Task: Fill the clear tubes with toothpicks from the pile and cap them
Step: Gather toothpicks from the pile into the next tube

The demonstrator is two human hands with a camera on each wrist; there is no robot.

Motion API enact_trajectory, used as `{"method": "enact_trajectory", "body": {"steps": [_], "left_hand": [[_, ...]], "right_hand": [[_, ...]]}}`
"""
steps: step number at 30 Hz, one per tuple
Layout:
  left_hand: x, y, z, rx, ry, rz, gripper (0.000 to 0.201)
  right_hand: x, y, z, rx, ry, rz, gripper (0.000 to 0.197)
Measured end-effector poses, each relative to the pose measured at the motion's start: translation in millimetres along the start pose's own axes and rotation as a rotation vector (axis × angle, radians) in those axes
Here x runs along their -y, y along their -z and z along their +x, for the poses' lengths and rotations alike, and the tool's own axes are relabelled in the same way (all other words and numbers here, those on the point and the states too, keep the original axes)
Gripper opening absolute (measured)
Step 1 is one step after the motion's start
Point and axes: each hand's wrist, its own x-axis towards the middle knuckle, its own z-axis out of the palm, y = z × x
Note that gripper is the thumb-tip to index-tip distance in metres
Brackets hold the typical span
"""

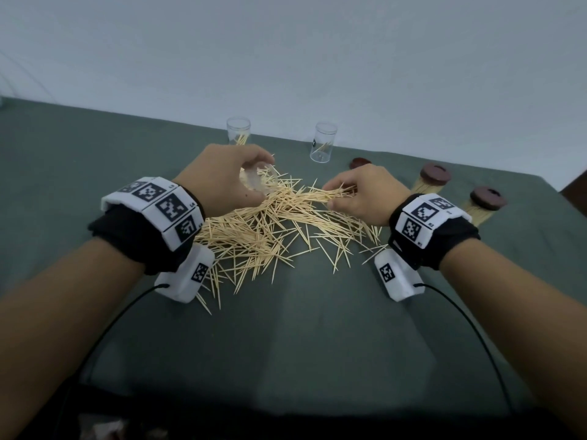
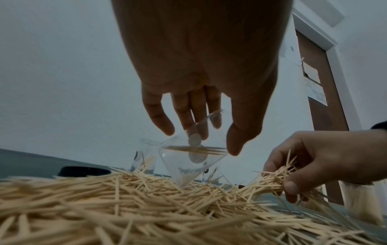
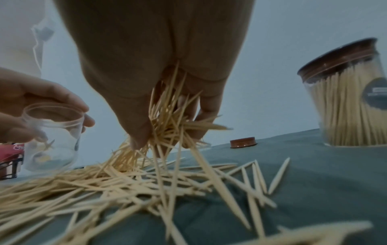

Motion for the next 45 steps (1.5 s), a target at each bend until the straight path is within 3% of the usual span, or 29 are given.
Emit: {"method": "enact_trajectory", "body": {"steps": [15,27,36,45], "left_hand": [[4,-1,1,0.026,0.026,0.014,0.057],[-21,-9,-4,0.052,-0.055,-0.057,0.055],[-19,-6,-3,0.015,0.001,-0.1,0.056],[-23,-10,-4,0.025,-0.03,-0.071,0.054]], "right_hand": [[15,24,-5,-0.043,0.107,0.232,0.019],[34,9,-6,-0.01,0.175,0.22,0.028],[39,7,-8,-0.007,0.187,0.198,0.024],[39,4,-7,-0.016,0.162,0.147,0.028]]}}
